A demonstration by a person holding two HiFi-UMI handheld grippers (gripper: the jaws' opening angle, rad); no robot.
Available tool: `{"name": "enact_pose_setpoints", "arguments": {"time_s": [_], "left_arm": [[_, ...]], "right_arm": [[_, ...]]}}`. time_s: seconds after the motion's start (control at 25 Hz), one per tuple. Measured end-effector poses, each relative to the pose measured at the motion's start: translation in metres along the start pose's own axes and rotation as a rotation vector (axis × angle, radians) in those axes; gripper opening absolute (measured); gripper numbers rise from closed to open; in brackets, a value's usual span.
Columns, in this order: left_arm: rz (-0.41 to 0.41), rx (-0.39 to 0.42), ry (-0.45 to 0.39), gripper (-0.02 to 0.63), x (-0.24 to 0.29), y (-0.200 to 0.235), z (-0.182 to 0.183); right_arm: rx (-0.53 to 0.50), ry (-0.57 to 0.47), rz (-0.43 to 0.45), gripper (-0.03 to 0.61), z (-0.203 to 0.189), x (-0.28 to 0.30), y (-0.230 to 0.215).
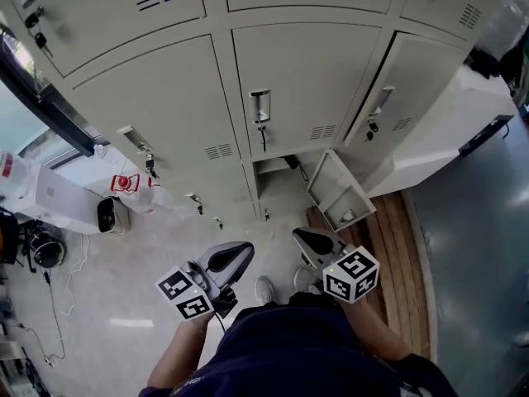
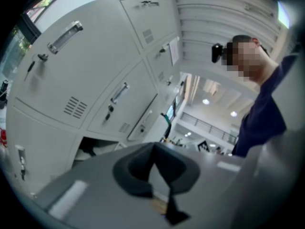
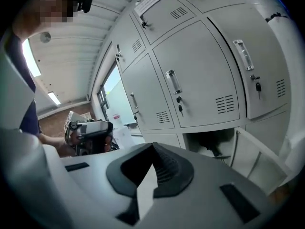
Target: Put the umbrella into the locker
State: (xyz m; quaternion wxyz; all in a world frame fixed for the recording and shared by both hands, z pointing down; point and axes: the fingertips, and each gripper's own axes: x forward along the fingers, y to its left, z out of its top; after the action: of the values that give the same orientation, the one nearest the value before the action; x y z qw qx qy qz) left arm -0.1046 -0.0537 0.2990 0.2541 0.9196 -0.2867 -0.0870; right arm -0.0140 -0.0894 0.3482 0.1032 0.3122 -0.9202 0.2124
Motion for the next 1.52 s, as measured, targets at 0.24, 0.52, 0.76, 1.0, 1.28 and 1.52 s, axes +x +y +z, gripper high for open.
{"name": "enact_pose_setpoints", "arguments": {"time_s": [0.24,0.52,0.76,1.0,1.28,1.52], "left_arm": [[-0.006,0.022,-0.003,0.002,0.007,0.001,0.007],[-0.016,0.022,-0.024,0.001,0.009,-0.001,0.016],[-0.002,0.009,-0.022,0.000,0.019,0.003,0.013],[0.008,-0.001,-0.018,0.002,0.039,0.003,0.008],[0.041,0.002,-0.020,0.001,0.066,0.004,0.008],[0.067,0.008,-0.016,0.002,0.088,0.002,0.006]], "right_arm": [[-0.019,-0.013,0.012,0.006,0.012,0.000,0.008],[-0.042,-0.044,0.027,0.006,0.027,-0.004,0.018],[-0.043,-0.020,0.039,0.006,0.025,-0.004,0.012],[-0.064,-0.005,0.055,0.006,0.028,-0.006,-0.003],[-0.083,0.001,0.103,0.006,0.036,-0.011,-0.022],[-0.093,-0.001,0.129,0.006,0.043,-0.018,-0.041]]}}
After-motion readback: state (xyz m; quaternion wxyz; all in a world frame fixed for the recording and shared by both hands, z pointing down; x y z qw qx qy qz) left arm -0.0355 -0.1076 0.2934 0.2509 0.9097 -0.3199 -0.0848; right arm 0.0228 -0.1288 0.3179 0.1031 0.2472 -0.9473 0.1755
